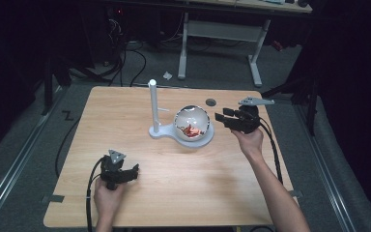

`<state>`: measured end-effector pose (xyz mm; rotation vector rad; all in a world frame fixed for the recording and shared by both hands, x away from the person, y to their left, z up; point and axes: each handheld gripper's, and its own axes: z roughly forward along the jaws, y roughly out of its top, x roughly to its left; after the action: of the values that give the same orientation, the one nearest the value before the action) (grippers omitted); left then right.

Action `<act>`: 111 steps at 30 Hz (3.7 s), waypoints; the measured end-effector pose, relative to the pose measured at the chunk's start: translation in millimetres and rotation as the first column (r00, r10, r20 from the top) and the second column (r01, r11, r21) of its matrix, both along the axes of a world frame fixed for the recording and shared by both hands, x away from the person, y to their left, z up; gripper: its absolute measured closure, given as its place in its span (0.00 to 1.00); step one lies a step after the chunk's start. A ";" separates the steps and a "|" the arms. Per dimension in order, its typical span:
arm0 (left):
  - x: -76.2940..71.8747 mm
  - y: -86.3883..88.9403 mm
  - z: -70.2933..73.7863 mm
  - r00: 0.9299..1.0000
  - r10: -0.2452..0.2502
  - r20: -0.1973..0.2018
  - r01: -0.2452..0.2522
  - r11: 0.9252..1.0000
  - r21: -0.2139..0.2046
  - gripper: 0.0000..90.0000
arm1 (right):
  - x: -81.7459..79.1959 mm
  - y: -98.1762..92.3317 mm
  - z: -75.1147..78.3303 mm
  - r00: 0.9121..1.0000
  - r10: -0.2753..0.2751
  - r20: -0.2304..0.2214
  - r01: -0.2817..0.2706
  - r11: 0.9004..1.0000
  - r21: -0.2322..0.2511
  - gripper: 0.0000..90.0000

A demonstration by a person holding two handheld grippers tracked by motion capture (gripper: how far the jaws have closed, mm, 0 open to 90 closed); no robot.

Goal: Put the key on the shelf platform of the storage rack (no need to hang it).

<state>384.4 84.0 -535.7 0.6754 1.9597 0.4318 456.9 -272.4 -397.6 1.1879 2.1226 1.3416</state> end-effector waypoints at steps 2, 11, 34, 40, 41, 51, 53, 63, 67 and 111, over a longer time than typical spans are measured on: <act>-0.1 -0.3 0.3 1.000 0.003 -0.003 -0.003 1.000 -0.004 0.21 | -2.6 -3.8 2.8 1.000 -0.010 0.004 0.010 1.000 0.005 0.55; -0.1 -0.4 0.3 1.000 0.005 -0.004 -0.005 1.000 -0.006 0.21 | -13.1 -13.4 10.5 0.999 -0.023 0.028 0.023 1.000 -0.015 0.52; -0.2 -0.4 0.4 1.000 0.003 -0.004 -0.004 1.000 -0.006 0.21 | -48.3 -53.5 11.8 0.993 -0.102 0.059 0.100 0.994 0.032 0.48; -0.2 -0.4 0.4 1.000 0.003 -0.004 -0.004 1.000 -0.007 0.21 | -56.2 -58.4 17.1 0.992 -0.111 0.063 0.109 0.994 0.026 0.47; -0.2 -0.4 0.4 1.000 0.004 -0.004 -0.004 1.000 -0.007 0.21 | -58.8 -59.1 18.4 0.992 -0.114 0.061 0.113 0.993 0.020 0.47; -0.2 -0.3 0.4 1.000 0.003 -0.004 -0.003 1.000 -0.006 0.21 | -72.8 -63.0 24.5 0.989 -0.132 0.069 0.132 0.991 -0.003 0.48; -0.2 -0.4 0.4 1.000 0.003 -0.004 -0.003 1.000 -0.007 0.21 | -74.8 -64.7 24.1 0.988 -0.138 0.074 0.138 0.990 0.005 0.48; -0.2 -0.4 0.4 1.000 0.004 -0.004 -0.004 1.000 -0.007 0.21 | -92.6 -86.8 16.4 0.981 -0.184 0.057 0.183 0.983 0.017 0.49; -0.3 -0.4 0.4 1.000 0.003 -0.004 -0.003 1.000 -0.006 0.21 | -96.6 -91.1 13.9 0.980 -0.191 0.054 0.190 0.982 0.018 0.49; -0.5 -0.6 0.2 1.000 0.001 -0.003 -0.001 1.000 -0.004 0.21 | -114.7 -70.1 -28.3 0.988 -0.148 0.031 0.146 0.987 0.062 0.45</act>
<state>383.9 83.4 -535.4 0.6732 1.9631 0.4281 342.1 -342.5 -425.9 1.3066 1.9417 1.3572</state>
